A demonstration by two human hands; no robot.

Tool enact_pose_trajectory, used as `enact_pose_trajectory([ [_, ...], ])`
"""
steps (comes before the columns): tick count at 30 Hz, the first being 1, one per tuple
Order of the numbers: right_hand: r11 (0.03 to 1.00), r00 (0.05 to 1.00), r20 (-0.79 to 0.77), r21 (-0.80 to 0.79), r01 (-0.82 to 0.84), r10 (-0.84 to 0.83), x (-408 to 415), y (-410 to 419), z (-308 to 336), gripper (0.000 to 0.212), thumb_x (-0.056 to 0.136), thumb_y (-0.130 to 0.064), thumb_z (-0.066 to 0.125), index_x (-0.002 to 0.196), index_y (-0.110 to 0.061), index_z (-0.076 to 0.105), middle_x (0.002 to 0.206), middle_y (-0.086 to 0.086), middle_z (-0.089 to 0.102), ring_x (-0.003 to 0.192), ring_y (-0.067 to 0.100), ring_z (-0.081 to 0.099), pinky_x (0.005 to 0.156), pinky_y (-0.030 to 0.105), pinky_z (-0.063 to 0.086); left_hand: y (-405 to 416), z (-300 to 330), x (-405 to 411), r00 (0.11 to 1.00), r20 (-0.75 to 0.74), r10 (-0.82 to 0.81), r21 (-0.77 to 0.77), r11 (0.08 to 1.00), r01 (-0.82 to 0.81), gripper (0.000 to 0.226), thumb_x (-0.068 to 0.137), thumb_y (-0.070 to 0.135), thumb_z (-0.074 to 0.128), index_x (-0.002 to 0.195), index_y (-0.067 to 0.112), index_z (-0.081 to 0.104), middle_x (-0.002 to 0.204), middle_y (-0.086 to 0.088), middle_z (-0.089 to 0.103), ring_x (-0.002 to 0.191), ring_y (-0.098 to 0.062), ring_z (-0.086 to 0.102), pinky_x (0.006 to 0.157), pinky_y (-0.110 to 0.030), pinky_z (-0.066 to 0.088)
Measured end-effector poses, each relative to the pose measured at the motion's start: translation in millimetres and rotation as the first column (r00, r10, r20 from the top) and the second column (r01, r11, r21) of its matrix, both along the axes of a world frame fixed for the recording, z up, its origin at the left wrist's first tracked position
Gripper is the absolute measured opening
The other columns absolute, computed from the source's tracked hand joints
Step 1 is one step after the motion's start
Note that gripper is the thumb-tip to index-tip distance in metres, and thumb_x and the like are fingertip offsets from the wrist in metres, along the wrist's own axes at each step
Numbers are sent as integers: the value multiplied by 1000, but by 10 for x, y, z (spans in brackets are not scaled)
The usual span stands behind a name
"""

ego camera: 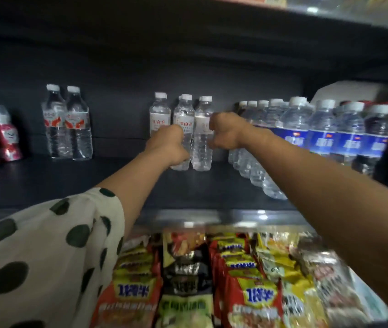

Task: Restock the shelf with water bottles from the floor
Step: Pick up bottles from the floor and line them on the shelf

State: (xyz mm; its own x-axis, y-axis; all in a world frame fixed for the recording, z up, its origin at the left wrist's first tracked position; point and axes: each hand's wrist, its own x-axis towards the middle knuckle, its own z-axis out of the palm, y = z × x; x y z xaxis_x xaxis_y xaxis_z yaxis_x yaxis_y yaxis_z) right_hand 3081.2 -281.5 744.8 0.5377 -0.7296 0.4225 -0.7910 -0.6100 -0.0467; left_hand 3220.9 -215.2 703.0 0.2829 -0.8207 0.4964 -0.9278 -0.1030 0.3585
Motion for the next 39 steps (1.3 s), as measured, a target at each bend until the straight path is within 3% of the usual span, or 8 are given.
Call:
enact_pose_trajectory([
  [6,999,998,-55,-46,8,-10,-351,1124,-776,44,79,-28,66,116,-11,50,117,15,57,108,34,55,82,36,45,984,-513,-376,989,81,-125,110,987,116,40,74,16,73,112,12,61,114,-10,61,105,-31,60,88,-41,53],
  [10,999,999,-32,-33,-8,7,-567,1758,-1428,44,81,-26,64,117,-8,49,119,16,52,113,34,50,84,38,42,1488,-1120,-545,969,143,-203,205,964,172,26,72,21,73,95,15,63,105,-10,64,103,-33,61,80,-36,52],
  [17,979,994,-109,202,-3,25,-798,2114,-3039,49,80,-24,62,124,-7,47,119,16,52,111,35,51,75,38,43,1795,-2752,-641,945,76,-319,497,833,242,35,76,23,71,107,13,61,109,-10,61,102,-33,59,76,-37,51],
  [21,901,987,-152,433,18,54,-834,2093,-4280,48,83,-16,59,127,-4,44,120,18,50,111,35,49,74,39,42,1780,-4005,-757,925,-77,-373,613,714,339,19,72,21,66,89,18,59,97,-7,60,93,-31,61,69,-36,51],
  [24,802,981,-185,593,70,51,-894,2099,-5431,49,87,-13,55,133,-7,39,126,17,46,112,36,47,71,38,39,1807,-5086,-870,939,-110,-325,703,642,305,17,75,15,67,90,12,60,94,-12,62,88,-33,62,65,-37,50],
  [29,622,963,-268,761,187,39,-1000,2348,-7427,61,88,-19,58,142,-10,31,141,15,39,125,35,42,91,40,43,1968,-6896,-974,947,-212,-239,777,547,312,20,76,14,66,96,13,60,97,-12,64,94,-33,62,76,-43,53],
  [34,460,930,-357,843,280,87,-1012,2721,-9266,54,86,-19,59,134,-9,36,130,14,45,119,34,46,90,38,43,2216,-8568,-981,948,-287,-140,846,426,320,20,83,18,62,102,14,60,107,-8,63,102,-29,62,84,-40,52],
  [39,448,899,-421,831,330,118,-880,3004,-10571,60,88,-19,56,140,-11,27,130,17,46,118,35,48,92,40,43,2491,-9709,-928,952,-301,-57,852,433,295,24,85,17,63,109,13,60,113,-9,61,107,-29,59,86,-38,51],
])
